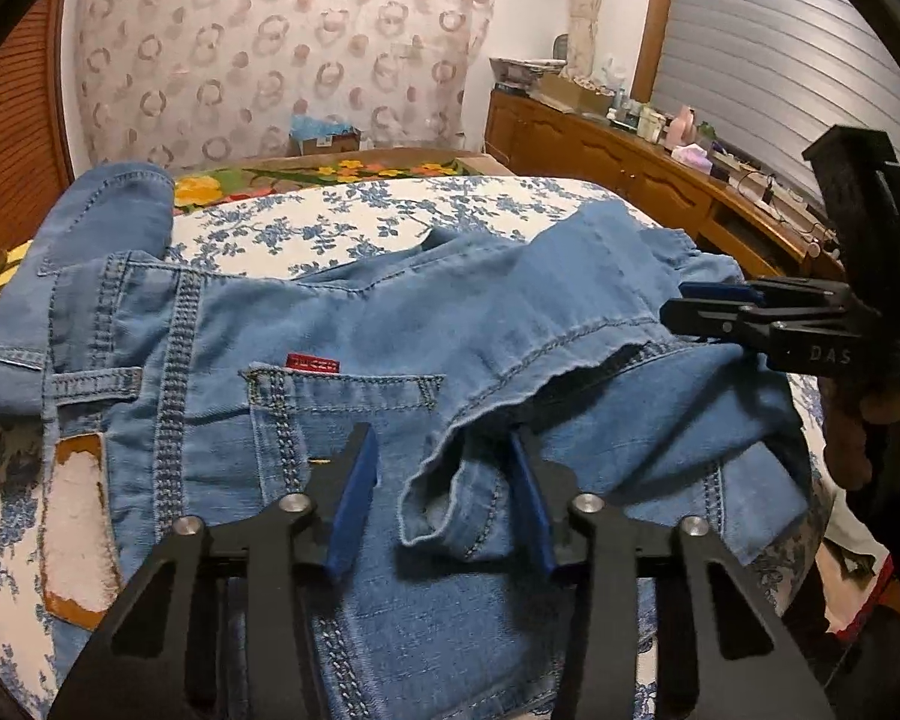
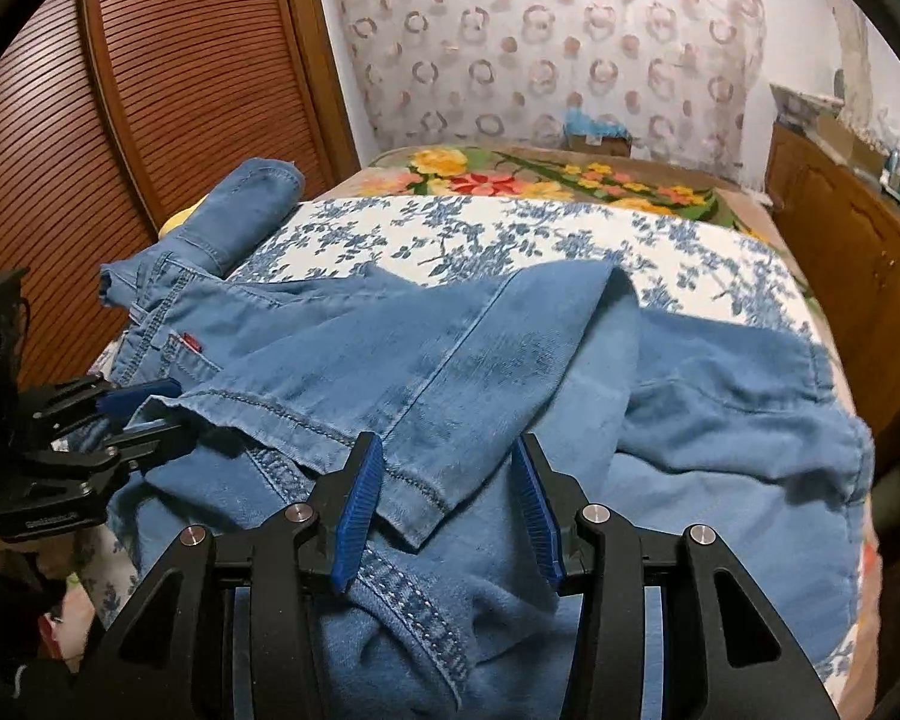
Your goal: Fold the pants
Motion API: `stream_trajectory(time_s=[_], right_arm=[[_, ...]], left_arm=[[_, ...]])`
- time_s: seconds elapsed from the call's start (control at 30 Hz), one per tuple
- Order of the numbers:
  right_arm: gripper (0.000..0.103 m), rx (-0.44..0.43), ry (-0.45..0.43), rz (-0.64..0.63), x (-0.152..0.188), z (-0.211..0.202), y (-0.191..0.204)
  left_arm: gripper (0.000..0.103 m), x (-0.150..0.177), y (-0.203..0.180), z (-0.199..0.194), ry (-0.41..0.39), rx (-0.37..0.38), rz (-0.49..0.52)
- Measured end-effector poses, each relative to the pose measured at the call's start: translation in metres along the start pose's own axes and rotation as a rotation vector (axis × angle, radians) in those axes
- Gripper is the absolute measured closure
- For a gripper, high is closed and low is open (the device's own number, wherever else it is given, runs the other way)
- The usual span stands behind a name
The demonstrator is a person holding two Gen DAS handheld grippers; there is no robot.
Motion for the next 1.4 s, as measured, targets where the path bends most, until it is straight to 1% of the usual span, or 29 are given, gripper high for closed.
stream_trajectory(time_s=[0.07, 0.1, 0.13, 0.17, 0.23, 0.27, 0.3, 0.4, 0.5, 0.53, 0.57, 0.73, 0.87, 0.97, 1.2, 1.3, 1.4], right_arm=[[0.057, -0.033, 0.003, 0.023, -0.001, 0.001, -0.002], [0.06, -0.044, 0.003, 0.032, -0.001, 0.001, -0.002], [0.069, -0.06, 0.003, 0.035, -0.003, 0.001, -0.001], [0.08, -0.08, 0.003, 0.032, -0.005, 0.001, 0.002], [0.094, -0.091, -0.007, 0.01, -0.008, -0.001, 0.005], [0.096, -0.098, -0.016, -0.009, -0.01, -0.004, 0.009], [0.097, -0.1, -0.032, -0.026, -0.011, -0.008, 0.012], [0.098, -0.09, -0.078, -0.065, -0.02, -0.021, 0.019], [0.098, -0.093, -0.125, -0.102, -0.029, -0.039, 0.028], [0.098, -0.094, -0.143, -0.117, -0.038, -0.046, 0.034], [0.098, -0.097, -0.158, -0.129, -0.038, -0.051, 0.035], [0.098, -0.124, -0.234, -0.203, -0.069, -0.083, 0.068], [0.099, -0.148, -0.267, -0.256, -0.088, -0.089, 0.096], [0.099, -0.166, -0.265, -0.287, -0.098, -0.08, 0.116], [0.099, -0.213, -0.21, -0.35, -0.112, -0.03, 0.142], [0.099, -0.21, -0.168, -0.383, -0.117, -0.006, 0.147], [0.098, -0.177, -0.116, -0.426, -0.118, 0.025, 0.154]], left_arm=[[0.067, 0.001, -0.003, 0.001, 0.003, 0.012, 0.001], [0.068, 0.001, -0.003, 0.002, 0.003, 0.011, 0.006], [0.068, 0.002, -0.005, 0.002, 0.003, 0.01, 0.012], [0.071, 0.002, -0.007, 0.002, 0.003, 0.012, 0.015], [0.078, 0.001, -0.009, 0.002, -0.004, 0.023, 0.017], [0.086, 0.0, -0.01, 0.0, -0.008, 0.024, 0.018], [0.093, -0.001, -0.011, -0.002, -0.015, 0.023, 0.021], [0.096, -0.007, -0.011, -0.015, -0.046, 0.015, 0.021], [0.097, -0.014, -0.011, -0.039, -0.095, 0.022, 0.017], [0.098, -0.017, -0.011, -0.05, -0.116, 0.023, 0.016], [0.098, -0.019, -0.009, -0.058, -0.132, 0.026, 0.011], [0.098, -0.027, 0.002, -0.108, -0.212, 0.024, -0.005], [0.098, -0.026, 0.02, -0.133, -0.236, 0.012, -0.028], [0.098, -0.02, 0.036, -0.14, -0.235, -0.014, -0.048], [0.098, 0.002, 0.071, -0.151, -0.234, -0.057, -0.106], [0.098, 0.014, 0.089, -0.148, -0.212, -0.079, -0.143], [0.098, 0.03, 0.103, -0.131, -0.157, -0.084, -0.174]])
Point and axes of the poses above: each gripper's, at about its wrist camera, not at the fingertips, and z roughly the way its jaws point, y to its left, x to its underside, the point moved 10 cm from there along z, roughly the way its jaws point, and after that the axes turned 4 degrees about -x, right-handed, at the moved point
